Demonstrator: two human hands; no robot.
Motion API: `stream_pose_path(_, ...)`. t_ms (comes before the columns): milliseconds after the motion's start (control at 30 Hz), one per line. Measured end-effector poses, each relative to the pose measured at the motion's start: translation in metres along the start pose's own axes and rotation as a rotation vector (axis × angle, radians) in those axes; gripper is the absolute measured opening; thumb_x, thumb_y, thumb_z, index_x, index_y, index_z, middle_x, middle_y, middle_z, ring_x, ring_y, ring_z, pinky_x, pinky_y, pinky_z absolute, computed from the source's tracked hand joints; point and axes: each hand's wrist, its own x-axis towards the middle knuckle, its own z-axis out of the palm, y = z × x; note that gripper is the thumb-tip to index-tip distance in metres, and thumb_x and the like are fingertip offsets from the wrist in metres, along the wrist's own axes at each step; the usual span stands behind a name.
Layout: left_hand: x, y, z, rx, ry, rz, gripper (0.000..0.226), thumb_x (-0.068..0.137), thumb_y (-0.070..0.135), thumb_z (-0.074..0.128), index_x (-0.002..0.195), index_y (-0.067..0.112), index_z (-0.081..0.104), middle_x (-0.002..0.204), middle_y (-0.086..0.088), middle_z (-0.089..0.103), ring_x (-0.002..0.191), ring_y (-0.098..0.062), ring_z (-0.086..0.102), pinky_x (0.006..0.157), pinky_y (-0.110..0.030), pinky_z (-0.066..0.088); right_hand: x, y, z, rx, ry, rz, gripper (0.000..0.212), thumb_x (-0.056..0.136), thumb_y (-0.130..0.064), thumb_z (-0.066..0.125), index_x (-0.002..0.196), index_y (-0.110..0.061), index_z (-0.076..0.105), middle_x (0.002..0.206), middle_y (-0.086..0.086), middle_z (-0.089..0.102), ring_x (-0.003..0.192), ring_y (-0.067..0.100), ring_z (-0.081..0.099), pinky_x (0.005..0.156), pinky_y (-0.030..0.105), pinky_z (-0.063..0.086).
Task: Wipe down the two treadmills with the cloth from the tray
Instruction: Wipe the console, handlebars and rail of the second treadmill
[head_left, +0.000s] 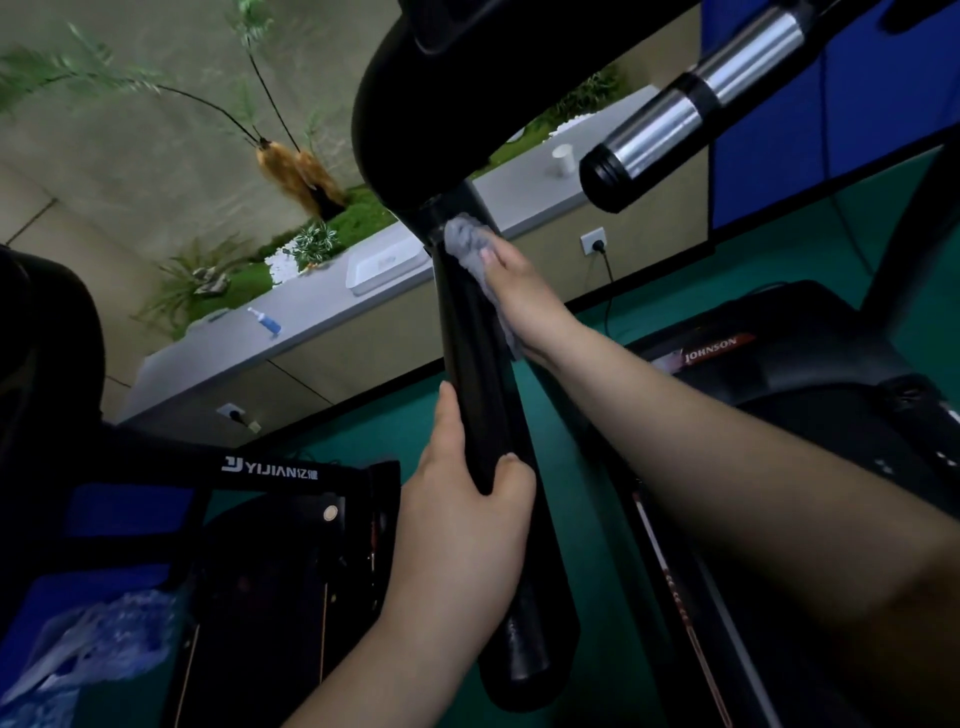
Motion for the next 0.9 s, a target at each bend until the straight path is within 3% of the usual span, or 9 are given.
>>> stream_pose_path(133, 0.0, 0.0, 0.0, -0.015, -0.007, -0.022, 0.072, 0.088, 0.029, 0.053, 0.148, 0.047, 0.017, 0.12, 0.014, 0.058, 0.076, 0.011, 0.058, 0.053, -0.001, 0.039, -0.02, 0.022, -0.008, 0.036, 0.002, 0.104, 0.06, 0.087, -0.049, 0.037, 0.141, -0.024, 0.042, 0.137, 0.003, 0.055, 0.126, 0.018, 0.052, 0.11, 0.046, 0.038)
stream_pose_path(233, 0.0, 0.0, 0.001, -0.019, -0.008, -0.019, 0.072, 0.088, 0.029, 0.052, 0.148, 0.047, 0.016, 0.12, 0.012, 0.059, 0.075, 0.005, 0.06, 0.053, -0.002, 0.039, -0.089, 0.018, -0.006, 0.065, 0.009, 0.082, 0.042, 0.093, -0.042, 0.041, 0.133, -0.035, 0.049, 0.135, -0.001, 0.057, 0.127, 0.014, 0.052, 0.109, 0.039, 0.039)
stream_pose_path(267, 0.0, 0.0, 0.001, -0.013, -0.007, -0.012, 0.071, 0.088, 0.03, 0.051, 0.148, 0.047, 0.015, 0.122, 0.013, 0.058, 0.08, 0.003, 0.059, 0.056, -0.001, 0.039, -0.103, 0.019, -0.003, 0.088, 0.023, 0.087, 0.031, 0.097, -0.035, 0.041, 0.125, -0.042, 0.052, 0.13, -0.005, 0.06, 0.123, 0.01, 0.054, 0.106, 0.034, 0.041)
stream_pose_path(333, 0.0, -0.002, 0.0, -0.027, -0.008, 0.001, 0.07, 0.088, 0.032, 0.05, 0.147, 0.048, 0.014, 0.126, 0.014, 0.057, 0.094, -0.002, 0.059, 0.07, -0.005, 0.044, -0.123, 0.016, 0.0, 0.152, 0.033, 0.039, 0.03, 0.101, -0.024, 0.04, 0.116, -0.046, 0.053, 0.124, -0.009, 0.063, 0.119, 0.007, 0.058, 0.102, 0.028, 0.043)
stream_pose_path(433, 0.0, -0.004, 0.001, -0.066, -0.015, 0.014, 0.07, 0.088, 0.032, 0.048, 0.147, 0.047, 0.014, 0.125, 0.011, 0.058, 0.096, -0.011, 0.062, 0.082, -0.034, 0.055, -0.112, 0.013, 0.003, 0.161, 0.04, 0.053, 0.032, 0.103, -0.019, 0.036, 0.126, -0.033, 0.054, 0.128, -0.001, 0.061, 0.122, 0.013, 0.056, 0.107, 0.032, 0.042)
stream_pose_path(500, 0.0, -0.005, 0.001, -0.087, -0.015, 0.034, 0.07, 0.088, 0.031, 0.047, 0.148, 0.047, 0.014, 0.124, 0.013, 0.057, 0.094, -0.009, 0.062, 0.08, -0.033, 0.055, -0.103, 0.01, 0.004, 0.186, 0.063, 0.103, 0.037, 0.104, -0.019, 0.033, 0.138, -0.018, 0.047, 0.133, 0.009, 0.058, 0.123, 0.019, 0.055, 0.11, 0.04, 0.04)
stream_pose_path(600, -0.001, -0.007, 0.001, -0.12, -0.017, 0.069, 0.069, 0.088, 0.031, 0.048, 0.149, 0.042, 0.017, 0.122, 0.021, 0.049, 0.091, 0.002, 0.055, 0.072, -0.02, 0.048, -0.117, 0.011, 0.006, 0.262, 0.071, 0.127, 0.038, 0.105, -0.018, 0.031, 0.139, -0.012, 0.045, 0.131, 0.014, 0.059, 0.12, 0.024, 0.057, 0.109, 0.042, 0.041)
stream_pose_path(767, 0.004, -0.013, 0.003, -0.178, -0.005, 0.116, 0.077, 0.069, 0.047, 0.044, 0.145, 0.04, 0.029, 0.132, 0.007, 0.056, 0.116, -0.02, 0.056, 0.098, -0.045, 0.047, -0.19, 0.022, 0.008, 0.282, 0.085, 0.141, 0.035, 0.099, -0.026, 0.039, 0.132, -0.024, 0.052, 0.128, 0.003, 0.062, 0.12, 0.016, 0.058, 0.103, 0.034, 0.043)
stream_pose_path(900, 0.003, -0.015, 0.004, -0.198, -0.013, 0.126, 0.079, 0.075, 0.041, 0.044, 0.15, 0.033, 0.022, 0.137, 0.007, 0.05, 0.119, -0.02, 0.051, 0.102, -0.043, 0.043, -0.236, 0.022, 0.011, 0.288, 0.112, 0.155, 0.031, 0.103, -0.018, 0.035, 0.125, -0.023, 0.057, 0.116, 0.006, 0.069, 0.106, 0.016, 0.065, 0.089, 0.028, 0.051)
